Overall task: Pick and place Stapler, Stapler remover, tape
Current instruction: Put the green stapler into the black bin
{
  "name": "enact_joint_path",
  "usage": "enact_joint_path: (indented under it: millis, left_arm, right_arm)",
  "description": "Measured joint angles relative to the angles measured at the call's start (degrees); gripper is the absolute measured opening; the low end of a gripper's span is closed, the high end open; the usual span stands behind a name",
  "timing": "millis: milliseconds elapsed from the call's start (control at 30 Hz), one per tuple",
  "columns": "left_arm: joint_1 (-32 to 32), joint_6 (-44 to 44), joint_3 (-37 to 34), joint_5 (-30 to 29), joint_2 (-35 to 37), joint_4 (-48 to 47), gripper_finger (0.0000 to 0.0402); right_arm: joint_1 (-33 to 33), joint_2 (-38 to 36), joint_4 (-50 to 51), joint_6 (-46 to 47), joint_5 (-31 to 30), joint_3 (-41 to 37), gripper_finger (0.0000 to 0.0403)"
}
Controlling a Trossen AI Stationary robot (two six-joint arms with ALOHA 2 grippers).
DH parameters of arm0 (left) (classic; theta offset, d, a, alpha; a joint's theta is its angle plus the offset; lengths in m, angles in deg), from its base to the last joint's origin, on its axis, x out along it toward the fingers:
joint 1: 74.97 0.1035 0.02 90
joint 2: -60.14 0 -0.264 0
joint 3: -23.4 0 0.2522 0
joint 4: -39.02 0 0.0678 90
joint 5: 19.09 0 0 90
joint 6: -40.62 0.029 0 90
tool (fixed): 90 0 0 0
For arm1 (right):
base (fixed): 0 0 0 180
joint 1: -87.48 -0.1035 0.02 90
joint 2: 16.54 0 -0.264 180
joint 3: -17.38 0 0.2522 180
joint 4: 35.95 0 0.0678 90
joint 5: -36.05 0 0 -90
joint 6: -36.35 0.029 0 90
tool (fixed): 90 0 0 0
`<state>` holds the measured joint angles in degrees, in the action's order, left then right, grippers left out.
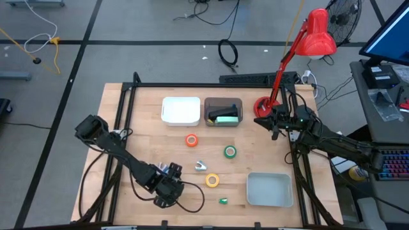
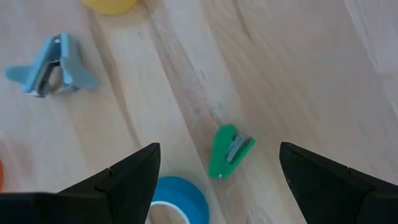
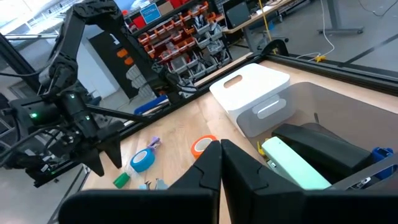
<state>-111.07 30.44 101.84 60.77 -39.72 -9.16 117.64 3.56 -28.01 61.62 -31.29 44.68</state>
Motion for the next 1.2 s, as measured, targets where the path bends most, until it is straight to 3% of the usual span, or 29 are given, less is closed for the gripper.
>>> enact_joint_path:
  millis: [533,1200]
  left_arm:
    - [0.2,0.0,-6.6,1.7,-0.1,6.3,0.0333]
    - [0.5,3.8,-6.8,2.4,-4.9,9.7,0.0333]
  right_arm:
    - [0.0,0.0,0.0,0.9,-0.1,0.0,0.0004]
    - [0.0,0.0,0.0,1.7,-0.1,0.1,0.0004]
